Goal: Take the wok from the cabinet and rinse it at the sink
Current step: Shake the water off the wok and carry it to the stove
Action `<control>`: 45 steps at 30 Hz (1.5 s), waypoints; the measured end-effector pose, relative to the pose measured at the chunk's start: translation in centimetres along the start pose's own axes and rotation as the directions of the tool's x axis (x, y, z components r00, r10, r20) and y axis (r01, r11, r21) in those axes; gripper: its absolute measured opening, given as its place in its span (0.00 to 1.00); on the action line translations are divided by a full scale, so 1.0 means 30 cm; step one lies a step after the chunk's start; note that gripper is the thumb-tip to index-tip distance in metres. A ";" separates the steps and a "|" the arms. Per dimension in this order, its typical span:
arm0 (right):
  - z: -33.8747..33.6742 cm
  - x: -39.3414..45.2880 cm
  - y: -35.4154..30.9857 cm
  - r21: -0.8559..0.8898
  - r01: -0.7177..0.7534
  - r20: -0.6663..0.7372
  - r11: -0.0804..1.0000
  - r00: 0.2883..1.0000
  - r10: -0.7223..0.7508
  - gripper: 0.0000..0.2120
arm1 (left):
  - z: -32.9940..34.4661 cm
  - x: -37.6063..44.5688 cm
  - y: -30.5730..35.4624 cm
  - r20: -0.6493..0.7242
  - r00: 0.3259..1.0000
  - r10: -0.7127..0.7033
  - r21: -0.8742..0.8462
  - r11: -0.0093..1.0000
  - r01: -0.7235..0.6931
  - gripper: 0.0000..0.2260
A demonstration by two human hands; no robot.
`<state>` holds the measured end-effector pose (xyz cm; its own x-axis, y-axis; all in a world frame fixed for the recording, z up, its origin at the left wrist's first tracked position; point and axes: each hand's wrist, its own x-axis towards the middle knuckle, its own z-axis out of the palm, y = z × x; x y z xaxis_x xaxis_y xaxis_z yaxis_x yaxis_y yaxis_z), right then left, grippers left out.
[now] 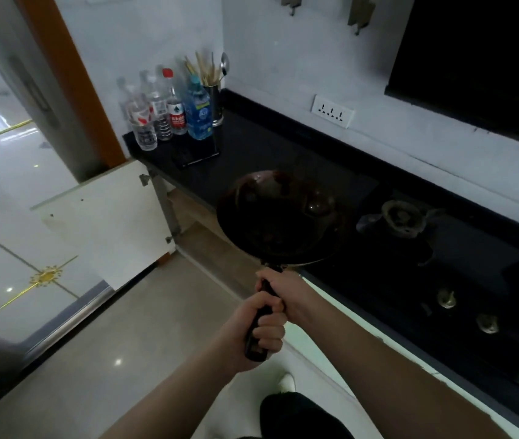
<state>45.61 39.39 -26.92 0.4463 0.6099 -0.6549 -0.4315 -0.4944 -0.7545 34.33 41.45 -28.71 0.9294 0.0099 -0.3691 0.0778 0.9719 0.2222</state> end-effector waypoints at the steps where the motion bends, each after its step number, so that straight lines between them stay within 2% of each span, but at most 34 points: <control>1: -0.013 0.023 -0.013 0.013 -0.005 -0.005 1.000 1.000 0.005 0.14 | 0.003 0.026 0.020 0.002 1.000 -0.017 0.009 1.000 0.017 0.08; 5: -0.064 0.124 -0.087 0.053 -0.005 -0.025 0.999 1.000 0.006 0.12 | 0.027 0.132 0.111 0.032 0.997 -0.072 0.011 0.997 0.071 0.09; 9: -0.121 0.239 -0.167 0.053 -0.008 -0.033 0.999 0.999 0.010 0.15 | 0.061 0.253 0.195 0.013 0.996 -0.091 0.053 0.995 0.090 0.12; 14: -0.181 0.388 -0.244 0.141 -0.032 -0.045 0.990 0.998 0.038 0.15 | 0.080 0.384 0.294 0.031 0.994 -0.108 0.057 0.993 0.106 0.10; 18: -0.211 0.489 -0.287 0.142 -0.035 -0.063 0.989 0.997 0.044 0.14 | 0.067 0.478 0.364 -0.030 0.991 -0.133 0.070 0.988 0.135 0.10; 21: -0.228 0.543 -0.309 0.141 -0.051 -0.054 0.989 0.997 0.059 0.14 | 0.044 0.533 0.401 -0.090 0.985 -0.144 0.085 0.985 0.152 0.14; 23: -0.241 0.576 -0.320 0.149 -0.048 -0.066 0.988 0.996 0.058 0.15 | 0.035 0.568 0.420 -0.084 0.985 -0.153 0.089 0.983 0.160 0.15; 36: -0.264 0.683 -0.353 0.219 -0.072 -0.084 0.973 0.992 0.092 0.12 | -0.009 0.670 0.505 -0.066 0.973 -0.219 0.159 0.961 0.227 0.08; 40: -0.258 0.696 -0.360 0.255 -0.134 -0.009 0.958 0.990 0.141 0.11 | -0.019 0.657 0.539 -0.186 0.956 -0.229 0.238 0.933 0.270 0.07; 43: -0.265 0.695 -0.355 0.369 -0.204 0.112 0.907 0.978 0.175 0.10 | -0.018 0.630 0.555 -0.369 0.913 -0.175 0.345 0.886 0.309 0.08; 45: -0.280 0.692 -0.342 0.383 -0.229 0.168 0.895 0.970 0.177 0.11 | -0.011 0.613 0.558 -0.474 0.873 -0.116 0.426 0.837 0.343 0.08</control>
<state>65.89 51.93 -33.14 0.2253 0.6080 -0.7613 -0.7890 -0.3446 -0.5087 52.59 58.00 -32.07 0.6308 0.0074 -0.7759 0.5379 0.7165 0.4442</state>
